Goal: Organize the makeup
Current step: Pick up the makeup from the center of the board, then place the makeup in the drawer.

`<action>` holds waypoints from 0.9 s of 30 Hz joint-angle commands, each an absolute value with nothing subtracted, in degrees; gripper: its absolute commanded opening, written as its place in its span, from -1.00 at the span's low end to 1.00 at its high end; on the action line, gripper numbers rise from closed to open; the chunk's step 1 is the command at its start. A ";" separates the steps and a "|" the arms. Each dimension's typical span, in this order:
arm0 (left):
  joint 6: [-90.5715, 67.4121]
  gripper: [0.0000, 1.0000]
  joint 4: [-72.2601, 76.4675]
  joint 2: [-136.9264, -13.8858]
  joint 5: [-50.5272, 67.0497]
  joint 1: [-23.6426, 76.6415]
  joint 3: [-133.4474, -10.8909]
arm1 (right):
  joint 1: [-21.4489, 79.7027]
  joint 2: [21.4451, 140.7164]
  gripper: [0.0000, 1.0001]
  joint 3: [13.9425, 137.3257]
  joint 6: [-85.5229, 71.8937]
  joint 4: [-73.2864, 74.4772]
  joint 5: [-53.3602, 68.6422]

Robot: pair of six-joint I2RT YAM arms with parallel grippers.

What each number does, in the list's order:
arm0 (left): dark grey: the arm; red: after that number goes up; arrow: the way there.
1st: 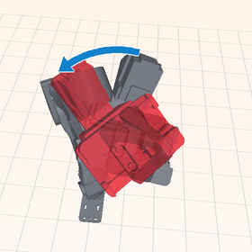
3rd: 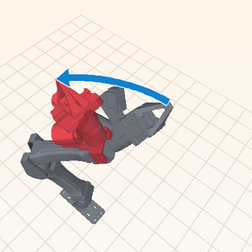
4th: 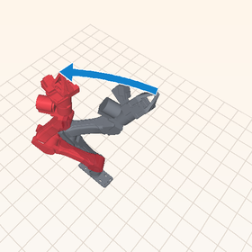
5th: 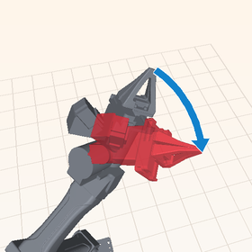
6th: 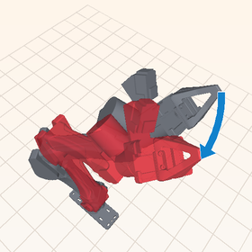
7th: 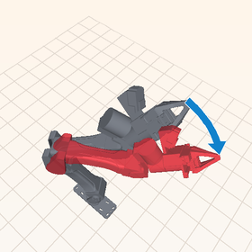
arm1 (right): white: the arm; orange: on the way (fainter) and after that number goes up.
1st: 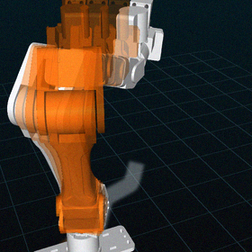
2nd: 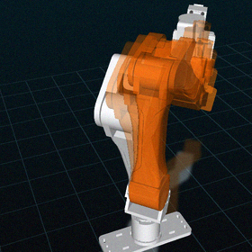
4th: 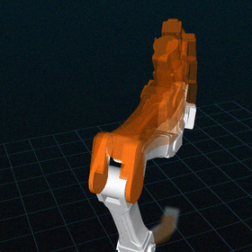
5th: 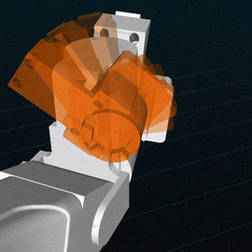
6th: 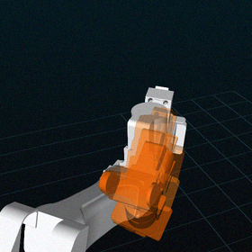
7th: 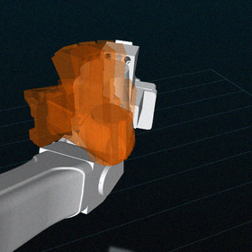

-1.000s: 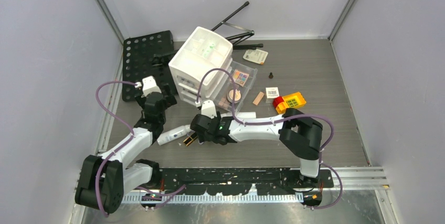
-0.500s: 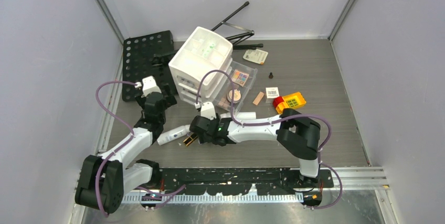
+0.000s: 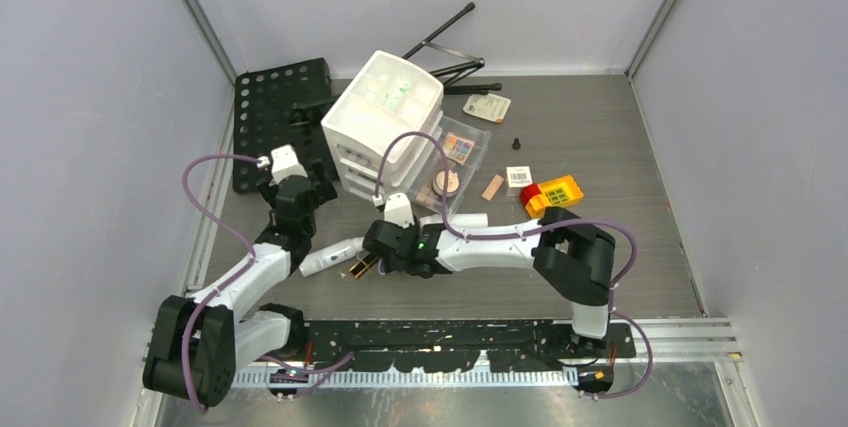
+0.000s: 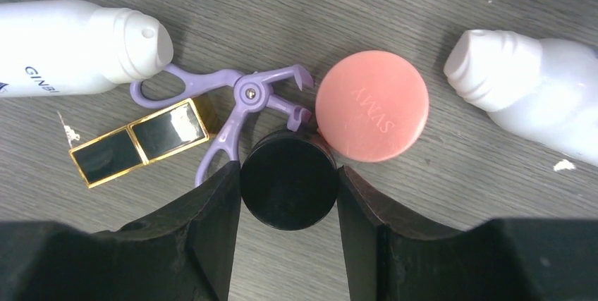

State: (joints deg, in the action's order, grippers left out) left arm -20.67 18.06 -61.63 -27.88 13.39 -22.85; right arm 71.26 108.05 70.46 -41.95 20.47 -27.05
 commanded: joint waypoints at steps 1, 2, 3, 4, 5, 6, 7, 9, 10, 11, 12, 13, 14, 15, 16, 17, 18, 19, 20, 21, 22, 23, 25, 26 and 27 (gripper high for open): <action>-21.18 0.90 19.95 -60.75 -29.35 13.39 -24.26 | 71.57 100.62 -0.11 70.87 -41.12 21.89 -30.45; -21.17 0.90 19.95 -60.78 -29.36 13.42 -24.26 | 71.56 99.45 -0.11 70.95 -40.84 22.52 -30.51; -21.18 0.90 19.95 -60.78 -29.36 13.43 -24.26 | 71.59 98.43 -0.10 71.07 -40.60 23.05 -30.72; -21.18 0.90 19.95 -60.74 -29.36 13.39 -24.26 | 71.63 97.27 -0.11 71.22 -40.43 23.59 -31.03; -21.18 0.90 19.95 -60.73 -29.36 13.43 -24.25 | 71.61 95.65 -0.11 71.23 -40.15 24.06 -31.22; -21.16 0.90 19.95 -60.73 -29.40 13.36 -24.26 | 71.58 94.45 -0.11 71.39 -39.86 24.53 -31.47; -21.17 0.90 19.95 -60.65 -29.48 13.39 -24.21 | 71.60 93.19 -0.11 71.50 -39.53 24.98 -31.66; -21.25 0.91 19.86 -60.37 -29.68 13.44 -24.13 | 71.59 90.87 -0.11 72.38 -38.61 26.14 -32.65; -21.27 0.90 19.93 -60.18 -29.70 13.40 -24.01 | 71.58 89.77 -0.11 73.15 -38.03 27.17 -33.45; -21.27 0.90 19.95 -60.15 -29.75 13.39 -23.91 | 71.53 89.05 -0.10 74.33 -37.64 28.59 -34.66; -21.26 0.90 19.96 -60.09 -29.76 13.42 -23.91 | 71.40 88.43 -0.10 75.79 -37.15 30.46 -36.03; -21.26 0.90 19.95 -60.05 -29.83 13.40 -23.91 | 70.91 88.08 -0.10 77.17 -36.58 32.10 -37.26; -21.27 0.90 19.95 -60.03 -29.88 13.41 -23.91 | 70.62 87.71 -0.10 78.57 -35.92 33.50 -38.59; -21.27 0.90 19.95 -60.03 -29.88 13.37 -23.88 | 69.95 87.38 -0.10 79.60 -35.17 34.45 -39.85; -21.27 0.90 19.95 -60.03 -29.88 13.36 -23.85 | 69.16 87.05 -0.10 80.24 -33.89 34.90 -40.76; -21.27 0.90 19.95 -60.07 -29.88 13.37 -23.90 | 68.06 86.75 -0.10 80.77 -32.97 35.09 -40.66; -21.27 0.90 19.95 -60.03 -29.95 13.36 -23.91 | 66.68 86.57 -0.10 81.33 -32.39 35.42 -40.12; -21.25 0.90 19.95 -60.08 -29.97 13.38 -23.91 | 65.26 86.44 -0.10 81.80 -31.69 35.49 -39.29; -21.27 0.90 19.95 -60.05 -29.97 13.37 -23.86 | 63.84 86.22 -0.10 82.04 -31.19 35.28 -38.72; -21.27 0.90 19.95 -60.08 -29.95 13.41 -23.89 | 62.42 86.06 -0.10 82.08 -30.59 34.83 -38.11; -21.25 0.90 19.95 -60.10 -29.96 13.41 -23.88 | 60.98 85.86 -0.10 82.02 -29.87 34.13 -37.28; -21.27 0.90 19.95 -60.15 -29.97 13.37 -23.90 | 59.64 85.71 -0.11 81.74 -28.89 32.84 -36.16; -21.27 0.90 19.95 -60.12 -29.88 13.40 -23.90 | 57.00 85.55 -0.10 80.88 -27.37 30.54 -33.43; -21.29 0.90 19.95 -60.13 -29.88 13.39 -23.90 | 55.79 85.83 -0.11 80.71 -26.72 29.56 -32.26; -21.34 0.90 19.95 -60.13 -29.83 13.38 -23.91 | 54.86 86.09 -0.11 80.61 -26.10 28.69 -31.30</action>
State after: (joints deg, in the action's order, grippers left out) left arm -20.69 18.06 -61.14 -28.45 13.39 -22.85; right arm 57.80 87.99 79.90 -30.06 33.47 -34.17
